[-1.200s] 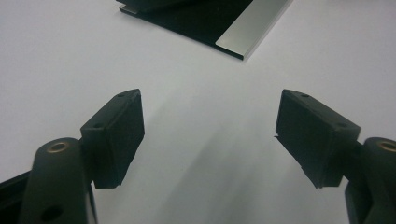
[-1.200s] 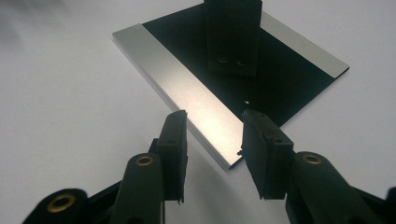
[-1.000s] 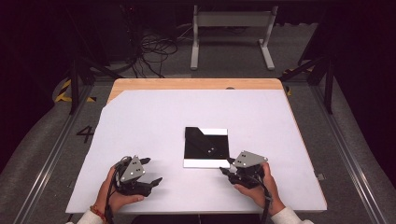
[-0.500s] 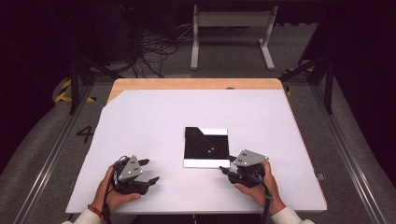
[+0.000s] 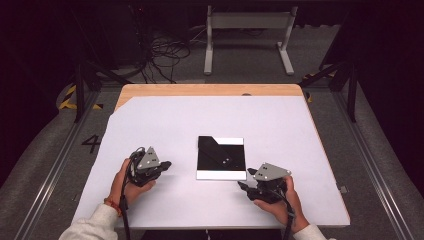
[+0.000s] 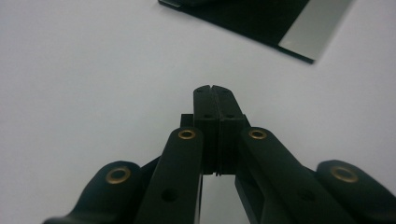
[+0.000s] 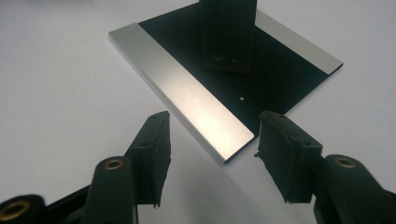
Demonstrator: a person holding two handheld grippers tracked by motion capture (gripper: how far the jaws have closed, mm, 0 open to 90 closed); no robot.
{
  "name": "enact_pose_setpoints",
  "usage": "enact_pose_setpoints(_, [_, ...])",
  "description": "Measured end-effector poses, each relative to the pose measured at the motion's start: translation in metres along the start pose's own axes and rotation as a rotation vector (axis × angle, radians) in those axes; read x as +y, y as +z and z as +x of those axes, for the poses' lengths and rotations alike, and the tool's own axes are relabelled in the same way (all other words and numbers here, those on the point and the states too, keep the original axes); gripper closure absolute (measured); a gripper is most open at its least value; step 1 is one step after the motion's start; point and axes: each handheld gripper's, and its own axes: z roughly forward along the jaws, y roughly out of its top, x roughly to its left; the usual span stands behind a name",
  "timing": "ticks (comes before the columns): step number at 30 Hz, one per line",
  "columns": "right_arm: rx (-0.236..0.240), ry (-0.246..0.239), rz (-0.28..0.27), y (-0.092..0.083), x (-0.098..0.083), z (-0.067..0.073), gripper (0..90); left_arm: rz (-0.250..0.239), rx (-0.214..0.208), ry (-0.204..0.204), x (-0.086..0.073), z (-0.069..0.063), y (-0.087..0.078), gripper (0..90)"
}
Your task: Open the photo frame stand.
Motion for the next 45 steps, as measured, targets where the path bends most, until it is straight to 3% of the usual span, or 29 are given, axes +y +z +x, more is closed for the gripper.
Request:
enact_pose_setpoints(7, [-0.029, 0.006, 0.006, -0.007, -0.012, 0.003, 43.7, 0.022, -0.048, 0.000, 0.021, 0.012, 0.016, 89.9])
enact_pose_setpoints(11, [-0.040, 0.020, 0.011, -0.010, -0.015, 0.003, 42.2, 0.071, -0.065, 0.033, 0.033, 0.012, 0.036, 89.9])
enact_pose_setpoints(15, [-0.051, 0.025, 0.011, -0.013, -0.017, 0.002, 40.0, 0.072, -0.057, 0.061, 0.048, 0.014, 0.048, 90.0])
enact_pose_setpoints(19, [-0.072, 0.053, 0.000, -0.015, -0.020, -0.001, 39.8, 0.107, -0.041, 0.101, 0.062, 0.014, 0.061, 90.0])
enact_pose_setpoints(21, [-0.076, 0.054, -0.001, -0.016, -0.021, -0.002, 39.5, 0.133, -0.039, 0.115, 0.065, 0.014, 0.066, 90.0])
enact_pose_setpoints(26, [-0.074, 0.053, 0.002, -0.017, -0.023, -0.002, 38.4, 0.166, -0.034, 0.106, 0.071, 0.017, 0.078, 90.0])
enact_pose_setpoints(30, [-0.082, 0.056, -0.008, -0.019, -0.023, -0.003, 37.7, 0.223, -0.004, 0.155, 0.075, 0.015, 0.086, 90.0])
enact_pose_setpoints(37, [-0.101, 0.073, -0.025, -0.020, -0.024, -0.005, 37.4, 0.219, 0.000, 0.163, 0.078, 0.015, 0.089, 90.0])
enact_pose_setpoints(38, [-0.103, 0.072, -0.024, -0.020, -0.024, -0.005, 37.3, 0.219, -0.024, 0.137, 0.079, 0.018, 0.090, 90.0])
enact_pose_setpoints(40, [-0.101, 0.072, -0.023, -0.019, -0.024, -0.004, 37.1, 0.214, -0.041, 0.131, 0.081, 0.018, 0.091, 90.0])
enact_pose_setpoints(43, [-0.094, 0.064, -0.020, -0.019, -0.024, -0.003, 36.9, 0.258, -0.009, 0.186, 0.088, 0.012, 0.095, 90.0])
enact_pose_setpoints(45, [-0.093, 0.063, -0.020, -0.018, -0.024, -0.003, 36.9, 0.268, -0.012, 0.184, 0.089, 0.013, 0.094, 90.0])
